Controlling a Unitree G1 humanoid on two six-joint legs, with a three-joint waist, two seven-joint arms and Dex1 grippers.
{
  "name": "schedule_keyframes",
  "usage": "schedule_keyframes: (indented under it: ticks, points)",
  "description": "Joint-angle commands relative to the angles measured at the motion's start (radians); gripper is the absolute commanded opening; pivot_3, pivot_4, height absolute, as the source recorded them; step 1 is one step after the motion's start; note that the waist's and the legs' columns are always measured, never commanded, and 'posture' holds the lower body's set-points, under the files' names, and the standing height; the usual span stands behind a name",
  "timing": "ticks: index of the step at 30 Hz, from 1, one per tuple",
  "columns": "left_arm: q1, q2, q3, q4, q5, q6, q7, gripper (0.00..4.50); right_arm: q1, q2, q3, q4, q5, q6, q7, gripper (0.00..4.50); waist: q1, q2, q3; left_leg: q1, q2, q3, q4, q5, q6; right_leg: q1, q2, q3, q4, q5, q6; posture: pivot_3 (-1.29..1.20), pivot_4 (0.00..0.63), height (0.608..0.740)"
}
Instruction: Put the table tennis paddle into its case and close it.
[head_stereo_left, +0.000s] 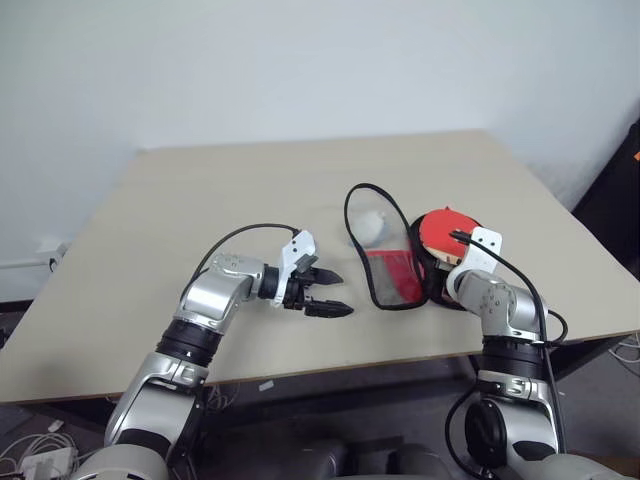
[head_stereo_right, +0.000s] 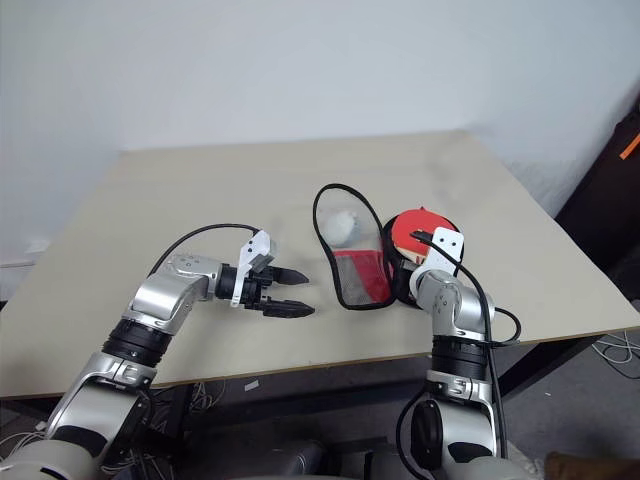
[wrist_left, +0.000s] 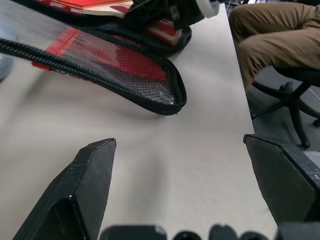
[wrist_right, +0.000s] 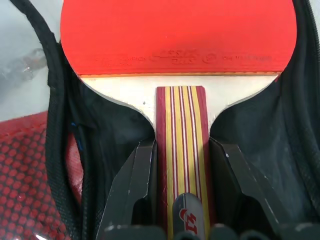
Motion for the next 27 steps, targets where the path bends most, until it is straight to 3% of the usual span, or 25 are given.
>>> schedule_keyframes:
  ticks: [1, 6, 13, 16, 22, 27]
  points:
    - [-0.015, 0.009, 0.017, -0.035, -0.013, -0.003, -0.002, 4.36, -0.006, -0.024, 0.001, -0.011, -0.011, -0.035, 0.007, 1.11, 0.0, 0.0, 0.0, 0.0, 0.0, 0.0, 0.0, 0.0, 0.0, 0.0, 0.0, 0.0, 0.0, 0.0, 0.0, 0.0, 0.0, 0.74]
    - [-0.02, 0.004, 0.016, -0.028, -0.012, -0.007, -0.002, 4.36, 0.008, -0.02, 0.032, 0.02, -0.025, -0.038, 0.016, 1.11, 0.0, 0.0, 0.0, 0.0, 0.0, 0.0, 0.0, 0.0, 0.0, 0.0, 0.0, 0.0, 0.0, 0.0, 0.0, 0.0, 0.0, 0.74]
    - [-0.035, 0.002, 0.021, 0.001, -0.011, -0.015, -0.006, 4.36, 0.027, -0.014, 0.075, -0.001, -0.023, -0.035, 0.053, 3.38, 0.0, 0.0, 0.0, 0.001, 0.0, 0.0, -0.001, 0.0, 0.0, 0.0, 0.0, 0.0, 0.0, 0.0, 0.0, 0.0, 0.0, 0.74]
    - [-0.056, 0.005, 0.037, 0.026, -0.014, -0.018, -0.004, 4.36, 0.047, -0.032, 0.07, -0.099, 0.005, -0.066, 0.103, 4.43, 0.0, 0.0, 0.0, 0.0, 0.0, 0.0, 0.0, 0.0, 0.0, 0.0, 0.0, 0.0, 0.0, 0.0, 0.0, 0.0, 0.0, 0.74]
    - [-0.161, 0.024, 0.036, 0.224, 0.06, -0.168, 0.009, 4.36, 0.028, -0.069, -0.046, -0.404, 0.145, -0.205, 0.205, 4.43, 0.0, 0.0, 0.0, 0.0, 0.0, 0.0, -0.001, 0.0, 0.0, -0.001, -0.001, 0.001, 0.0, 0.0, 0.0, 0.0, 0.0, 0.74]
    - [-0.282, -0.068, 0.007, 0.473, 0.13, -0.31, 0.025, 4.36, -0.005, -0.12, -0.075, -0.456, 0.157, -0.261, 0.198, 4.43, 0.01, -0.001, 0.0, 0.0, 0.0, -0.001, 0.0, 0.0, 0.0, 0.001, -0.003, 0.001, -0.001, 0.0, 0.0, 0.0, 0.0, 0.74]
